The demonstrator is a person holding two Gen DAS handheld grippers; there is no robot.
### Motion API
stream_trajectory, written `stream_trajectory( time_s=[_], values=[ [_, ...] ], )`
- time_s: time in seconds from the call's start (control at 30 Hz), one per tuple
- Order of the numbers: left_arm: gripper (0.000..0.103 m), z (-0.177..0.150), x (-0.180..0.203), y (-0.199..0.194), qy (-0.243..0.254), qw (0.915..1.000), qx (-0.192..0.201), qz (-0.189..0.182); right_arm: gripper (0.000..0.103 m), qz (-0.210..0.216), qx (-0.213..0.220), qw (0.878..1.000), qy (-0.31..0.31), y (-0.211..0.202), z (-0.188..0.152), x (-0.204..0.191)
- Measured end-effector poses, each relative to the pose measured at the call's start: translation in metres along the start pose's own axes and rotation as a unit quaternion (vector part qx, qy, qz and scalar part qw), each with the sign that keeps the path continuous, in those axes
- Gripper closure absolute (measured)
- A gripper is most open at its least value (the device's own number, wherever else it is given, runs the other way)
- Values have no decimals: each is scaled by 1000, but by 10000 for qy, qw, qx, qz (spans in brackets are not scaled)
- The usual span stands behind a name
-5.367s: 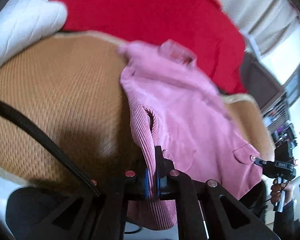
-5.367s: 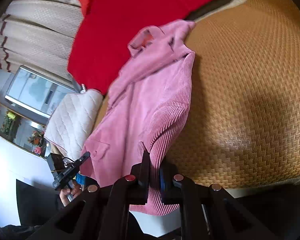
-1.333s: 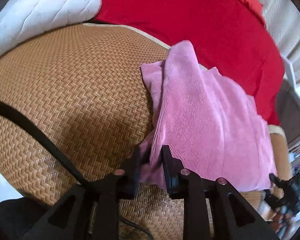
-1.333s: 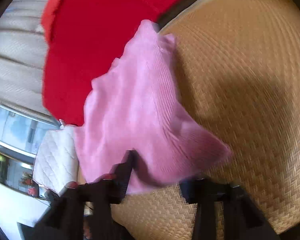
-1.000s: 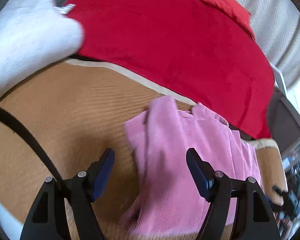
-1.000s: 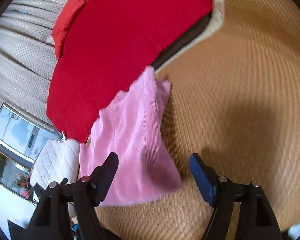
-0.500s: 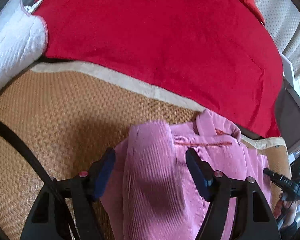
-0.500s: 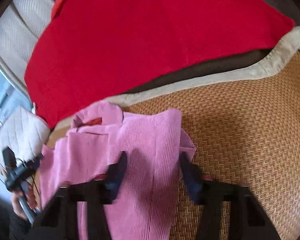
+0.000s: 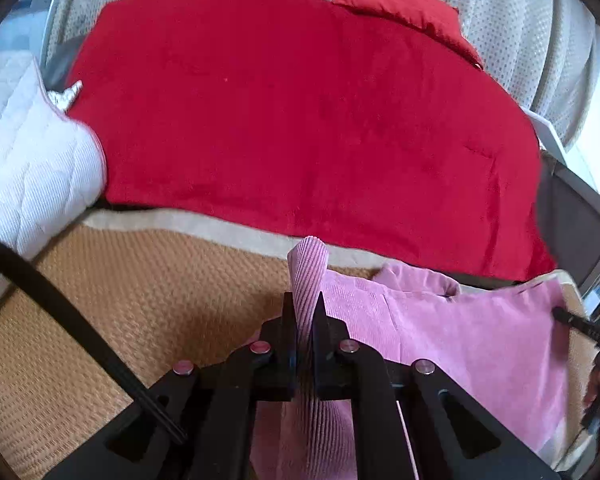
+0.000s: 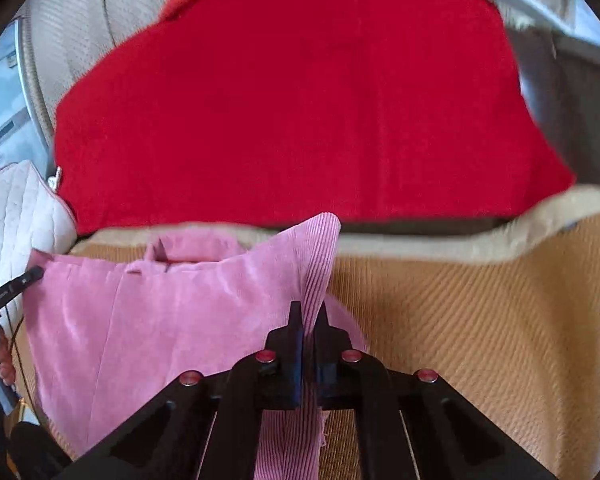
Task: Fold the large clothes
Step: 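Open both grippers and release the folded hem onto the jacket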
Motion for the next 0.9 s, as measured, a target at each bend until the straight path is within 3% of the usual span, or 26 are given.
stream_trajectory(
  time_s=[0.13,0.27,0.4,0.47,0.53,0.6,0.63,0.67,0.7,0.8,0.9],
  values=[
    [97,-22,-15,45,-183,9985,-509,67,98,-137,-51,9998,96,27,4,6],
    [96,-57,-16,87,-310,9929,-1148,-29,99,-361,-752,9957,397,88,-28,34],
    [95,-67,-12,97,-204,9916,-1279,27,99,-233,-843,9937,703,98,-37,46],
    [89,-68,-10,107,-284,9907,-1330,72,98,-246,-916,9932,673,100,-39,47],
    [71,-69,-16,108,-429,9888,-1414,196,94,-140,-1037,9910,839,101,-41,50],
    [56,-67,-24,90,-609,9887,-1332,307,79,-136,-1021,9888,1079,94,-39,58],
    [55,-62,-26,77,-692,9900,-1198,292,56,-196,-969,9887,1129,84,-39,60],
    [55,-57,-26,64,-695,9915,-1059,302,23,-203,-885,9893,1139,74,-37,61],
    [51,-53,-25,54,-646,9926,-966,340,15,-174,-747,9907,1124,58,-34,60],
    [38,-43,-18,16,-420,9955,-657,531,13,-16,-319,9931,1133,16,-26,56],
    [33,-41,-9,-14,-351,9970,-469,506,13,657,-123,9881,1385,-25,-30,36]
  ],
)
Point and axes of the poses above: each gripper's, at about its wrist camera, not at the fingertips, and y roughly the way its jaws point, x to its right, z to its top, the point moved 9 cm from there along y, roughly the way its jaws point, and after that the axes turned 15 degrees about y, right-handed, at the moved point
